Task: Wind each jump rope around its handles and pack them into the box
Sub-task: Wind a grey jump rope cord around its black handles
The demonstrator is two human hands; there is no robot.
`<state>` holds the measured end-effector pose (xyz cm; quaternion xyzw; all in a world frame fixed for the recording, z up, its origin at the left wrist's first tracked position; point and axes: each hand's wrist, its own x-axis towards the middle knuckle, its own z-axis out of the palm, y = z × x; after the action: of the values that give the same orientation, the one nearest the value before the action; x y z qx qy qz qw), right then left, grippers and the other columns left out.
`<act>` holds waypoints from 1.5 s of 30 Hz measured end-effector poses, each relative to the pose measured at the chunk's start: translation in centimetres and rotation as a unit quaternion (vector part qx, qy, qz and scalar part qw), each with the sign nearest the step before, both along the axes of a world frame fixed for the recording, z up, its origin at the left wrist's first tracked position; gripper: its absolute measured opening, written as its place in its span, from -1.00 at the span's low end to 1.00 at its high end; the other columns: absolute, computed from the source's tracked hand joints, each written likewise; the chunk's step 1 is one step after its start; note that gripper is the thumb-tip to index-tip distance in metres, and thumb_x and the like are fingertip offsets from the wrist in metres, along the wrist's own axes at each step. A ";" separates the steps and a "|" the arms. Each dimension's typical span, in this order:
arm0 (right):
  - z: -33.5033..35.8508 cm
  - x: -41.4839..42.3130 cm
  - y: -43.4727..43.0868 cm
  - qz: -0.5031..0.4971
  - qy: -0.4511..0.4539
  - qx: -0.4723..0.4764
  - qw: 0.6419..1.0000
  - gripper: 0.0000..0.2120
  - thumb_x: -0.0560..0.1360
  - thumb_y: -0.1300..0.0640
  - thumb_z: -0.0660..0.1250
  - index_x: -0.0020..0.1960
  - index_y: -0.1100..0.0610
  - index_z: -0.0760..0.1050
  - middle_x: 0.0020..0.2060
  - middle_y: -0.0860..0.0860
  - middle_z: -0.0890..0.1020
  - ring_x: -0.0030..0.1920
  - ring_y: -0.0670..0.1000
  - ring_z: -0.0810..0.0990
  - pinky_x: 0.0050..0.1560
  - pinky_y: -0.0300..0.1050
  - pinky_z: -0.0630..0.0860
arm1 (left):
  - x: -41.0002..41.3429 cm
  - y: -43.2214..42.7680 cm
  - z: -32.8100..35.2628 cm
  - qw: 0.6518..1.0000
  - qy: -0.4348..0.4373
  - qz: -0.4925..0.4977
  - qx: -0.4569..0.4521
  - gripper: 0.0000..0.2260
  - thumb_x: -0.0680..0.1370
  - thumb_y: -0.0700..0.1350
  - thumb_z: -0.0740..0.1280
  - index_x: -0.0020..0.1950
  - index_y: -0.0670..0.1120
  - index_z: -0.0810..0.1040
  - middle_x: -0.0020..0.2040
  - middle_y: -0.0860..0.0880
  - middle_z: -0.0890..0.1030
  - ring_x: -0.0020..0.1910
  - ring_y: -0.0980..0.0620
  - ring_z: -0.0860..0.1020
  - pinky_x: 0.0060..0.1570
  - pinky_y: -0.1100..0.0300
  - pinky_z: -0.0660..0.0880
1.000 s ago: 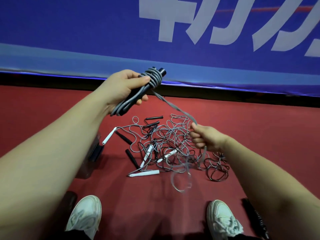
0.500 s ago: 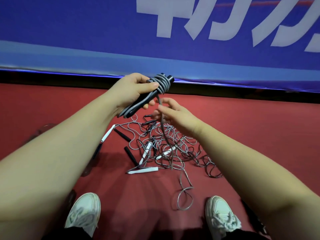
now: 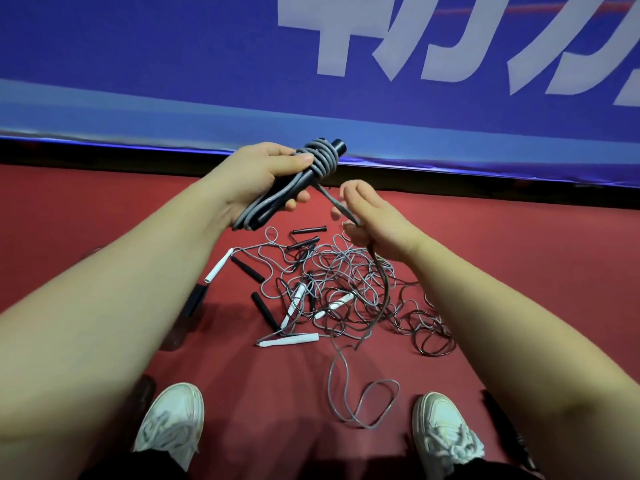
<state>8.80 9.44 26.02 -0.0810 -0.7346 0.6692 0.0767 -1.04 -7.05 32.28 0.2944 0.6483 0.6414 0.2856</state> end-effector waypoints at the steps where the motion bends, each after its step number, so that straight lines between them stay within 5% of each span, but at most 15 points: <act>1: 0.2 0.1 -0.1 -0.015 0.033 0.035 0.999 -0.84 0.60 0.00 0.19 -0.11 0.05 0.35 -0.33 -0.02 0.45 -0.49 -0.08 0.19 -0.49 -0.25 0.13 | -0.2 -0.1 0.0 1.000 -0.006 0.006 0.000 -0.92 0.57 -0.16 0.30 -0.03 -0.17 0.47 -0.43 0.00 0.60 -0.45 0.08 0.58 -0.53 0.29 0.48; 4: 0.1 0.1 -0.5 -0.112 0.074 0.254 0.958 -0.80 0.56 0.02 0.27 -0.20 0.09 0.45 -0.43 -0.06 0.49 -0.44 -0.08 0.40 -0.37 -0.21 0.36 | -0.5 -0.2 -0.1 1.000 -0.012 0.017 -0.002 -0.90 0.56 -0.15 0.31 0.00 -0.18 0.48 -0.41 -0.01 0.61 -0.44 0.07 0.59 -0.52 0.29 0.49; 8: 0.0 -0.7 -1.6 -0.186 0.011 0.642 0.744 -0.66 0.64 -0.04 0.04 -0.09 0.16 0.44 -0.24 0.08 0.59 -0.22 0.17 0.54 -0.34 -0.05 0.29 | -0.4 0.1 0.1 0.999 -0.026 0.027 0.004 -0.87 0.57 -0.15 0.30 -0.02 -0.21 0.52 -0.38 -0.06 0.58 -0.43 0.07 0.58 -0.50 0.29 0.49; 10: 0.4 -1.4 -2.2 -0.219 -0.021 0.660 0.718 -0.72 0.64 0.03 0.01 -0.04 0.17 0.38 -0.24 0.14 0.58 -0.23 0.25 0.51 -0.35 -0.05 0.18 | -0.1 0.2 0.3 0.999 -0.036 0.029 0.011 -0.88 0.58 -0.15 0.29 -0.06 -0.21 0.52 -0.38 -0.07 0.57 -0.44 0.07 0.58 -0.49 0.29 0.50; 15: 1.8 -3.4 -2.1 -0.212 -0.075 0.413 0.882 -0.87 0.53 0.17 0.07 -0.06 0.17 0.37 -0.29 0.09 0.62 -0.28 0.14 0.59 -0.18 0.01 0.50 | 0.7 0.7 1.1 0.999 -0.003 0.025 0.025 -0.87 0.58 -0.17 0.29 -0.14 -0.19 0.51 -0.41 -0.05 0.60 -0.44 0.07 0.57 -0.48 0.28 0.49; 17: 2.8 -3.5 -1.2 -0.234 -0.051 0.406 0.882 -0.81 0.48 0.16 0.11 -0.09 0.17 0.50 -0.23 0.09 0.65 -0.18 0.12 0.59 -0.08 -0.02 0.53 | 0.9 0.8 1.6 0.999 0.014 0.025 0.024 -0.86 0.58 -0.16 0.29 -0.14 -0.18 0.52 -0.36 -0.07 0.59 -0.44 0.08 0.58 -0.48 0.27 0.50; 20: 3.5 -2.6 0.4 -0.316 -0.010 0.441 0.840 -0.80 0.48 0.19 0.14 -0.14 0.20 0.54 -0.26 0.10 0.58 -0.17 0.16 0.50 -0.24 -0.08 0.38 | 0.9 0.6 2.5 0.998 0.025 0.034 0.041 -0.86 0.58 -0.15 0.29 -0.15 -0.16 0.53 -0.31 -0.10 0.56 -0.43 0.08 0.58 -0.48 0.27 0.50; 25: 1.1 -1.0 1.2 -0.245 0.026 0.217 0.944 -0.71 0.50 0.35 -0.01 -0.20 0.07 0.40 -0.25 0.03 0.57 -0.25 0.04 0.61 -0.14 -0.03 0.53 | 0.9 0.2 3.1 0.998 0.024 0.037 0.049 -0.86 0.58 -0.16 0.29 -0.15 -0.17 0.53 -0.40 -0.04 0.58 -0.43 0.07 0.58 -0.49 0.27 0.48; 28: 0.3 -0.6 1.3 -0.249 0.069 0.106 0.960 -0.72 0.50 0.35 -0.05 -0.12 -0.01 0.25 -0.14 0.05 0.50 -0.30 0.02 0.57 -0.34 -0.08 0.53 | 0.4 -0.2 3.3 0.995 -0.026 0.060 0.070 -0.85 0.58 -0.16 0.28 -0.15 -0.19 0.52 -0.38 -0.06 0.58 -0.46 0.08 0.56 -0.51 0.29 0.46; 31: 0.3 0.2 2.7 -0.251 0.108 0.238 0.932 -0.83 0.48 0.22 0.07 -0.10 -0.06 0.19 -0.23 -0.03 0.40 -0.36 -0.02 0.35 -0.31 -0.13 0.35 | -0.8 -1.4 3.1 0.989 -0.071 0.101 0.086 -0.83 0.58 -0.15 0.29 -0.14 -0.21 0.52 -0.41 -0.06 0.57 -0.48 0.09 0.55 -0.52 0.31 0.46; 34: 0.4 1.5 2.9 -0.155 0.104 0.392 0.901 -0.87 0.56 0.16 0.25 -0.03 -0.02 0.30 -0.31 -0.13 0.39 -0.37 -0.16 0.34 -0.28 -0.26 0.33 | -1.6 -1.9 2.0 0.986 -0.066 0.136 0.066 -0.84 0.57 -0.15 0.31 -0.15 -0.21 0.54 -0.42 -0.07 0.58 -0.46 0.08 0.57 -0.52 0.29 0.47; 37: 0.2 1.9 2.0 -0.134 0.112 0.353 0.919 -0.95 0.55 0.17 0.29 -0.06 0.12 0.51 -0.33 -0.12 0.46 -0.38 -0.26 0.42 -0.32 -0.48 0.31 | -2.1 -1.8 1.2 0.986 -0.055 0.150 0.041 -0.84 0.57 -0.15 0.31 -0.14 -0.21 0.54 -0.34 -0.11 0.59 -0.44 0.07 0.59 -0.50 0.28 0.48; 41: -0.5 1.4 2.4 -0.141 0.062 0.173 0.973 -0.77 0.60 0.12 0.20 -0.18 0.08 0.56 -0.51 -0.08 0.39 -0.50 -0.15 0.31 -0.42 -0.29 0.28 | -2.1 -1.4 0.2 0.985 -0.064 0.156 0.027 -0.84 0.57 -0.16 0.31 -0.15 -0.22 0.53 -0.30 -0.14 0.58 -0.46 0.08 0.59 -0.51 0.28 0.49; 45: -2.2 0.9 2.8 -0.143 -0.075 0.332 0.929 -0.56 0.64 -0.03 0.03 -0.25 0.11 0.53 -0.43 -0.02 0.49 -0.42 -0.07 0.42 -0.27 -0.16 0.33 | -1.3 -0.6 0.2 0.988 -0.087 0.126 0.034 -0.86 0.57 -0.17 0.32 -0.14 -0.23 0.54 -0.40 -0.10 0.60 -0.45 0.06 0.59 -0.51 0.28 0.48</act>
<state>9.67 12.19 23.86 -0.2048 -0.8992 0.3607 0.1391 -2.39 -7.63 32.44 0.1631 0.6309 0.7171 0.2473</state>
